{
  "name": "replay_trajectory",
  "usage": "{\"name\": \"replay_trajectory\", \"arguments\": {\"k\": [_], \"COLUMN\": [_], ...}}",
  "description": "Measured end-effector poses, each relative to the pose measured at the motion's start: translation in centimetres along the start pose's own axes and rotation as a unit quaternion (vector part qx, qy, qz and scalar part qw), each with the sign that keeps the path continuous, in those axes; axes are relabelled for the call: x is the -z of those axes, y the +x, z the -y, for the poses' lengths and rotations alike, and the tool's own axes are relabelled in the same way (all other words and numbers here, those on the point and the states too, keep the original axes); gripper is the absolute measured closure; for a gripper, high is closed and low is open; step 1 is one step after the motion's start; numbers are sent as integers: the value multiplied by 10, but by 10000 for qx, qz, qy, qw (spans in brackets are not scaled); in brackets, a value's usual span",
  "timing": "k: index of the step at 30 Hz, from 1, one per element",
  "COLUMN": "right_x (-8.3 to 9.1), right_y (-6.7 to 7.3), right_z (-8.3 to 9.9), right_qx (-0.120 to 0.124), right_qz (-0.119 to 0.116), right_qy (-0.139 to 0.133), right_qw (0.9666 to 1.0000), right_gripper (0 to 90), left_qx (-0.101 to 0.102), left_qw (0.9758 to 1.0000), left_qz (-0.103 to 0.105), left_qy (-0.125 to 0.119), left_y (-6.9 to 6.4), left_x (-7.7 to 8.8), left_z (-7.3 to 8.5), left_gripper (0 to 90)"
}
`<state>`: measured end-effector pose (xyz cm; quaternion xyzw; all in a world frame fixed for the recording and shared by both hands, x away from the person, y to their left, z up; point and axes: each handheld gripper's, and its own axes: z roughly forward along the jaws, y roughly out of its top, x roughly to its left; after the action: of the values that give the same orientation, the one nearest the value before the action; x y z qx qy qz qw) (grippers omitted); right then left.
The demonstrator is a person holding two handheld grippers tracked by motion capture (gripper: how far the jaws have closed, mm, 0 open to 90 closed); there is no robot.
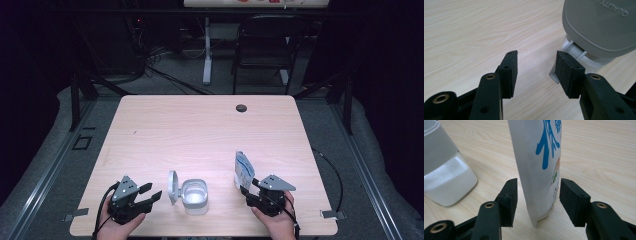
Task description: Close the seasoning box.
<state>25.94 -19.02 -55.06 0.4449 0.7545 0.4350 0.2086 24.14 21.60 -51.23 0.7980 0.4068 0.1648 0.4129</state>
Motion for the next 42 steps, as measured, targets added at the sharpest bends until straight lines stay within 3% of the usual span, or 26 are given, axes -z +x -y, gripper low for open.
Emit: {"name": "replay_trajectory", "arguments": {"k": [18, 29, 42], "right_x": [21, 32, 37], "right_y": [-2, -5, -12], "right_z": [2, 7, 11], "right_qx": [-37, -12, -119], "right_qz": [-3, 88, 197], "right_qy": [-53, -174, -265], "right_qw": [10000, 9998, 9994], "right_gripper": [492, 494, 496], "left_qx": [-29, -126, -257], "left_qw": [9999, 9991, 9991], "left_qz": [51, 97, 91], "left_qy": [-152, -383, -338], "left_y": [-1, -7, -14], "left_x": [6, 17, 18], "left_z": [-9, -19, -22], "left_gripper": [539, 552, 623]}}
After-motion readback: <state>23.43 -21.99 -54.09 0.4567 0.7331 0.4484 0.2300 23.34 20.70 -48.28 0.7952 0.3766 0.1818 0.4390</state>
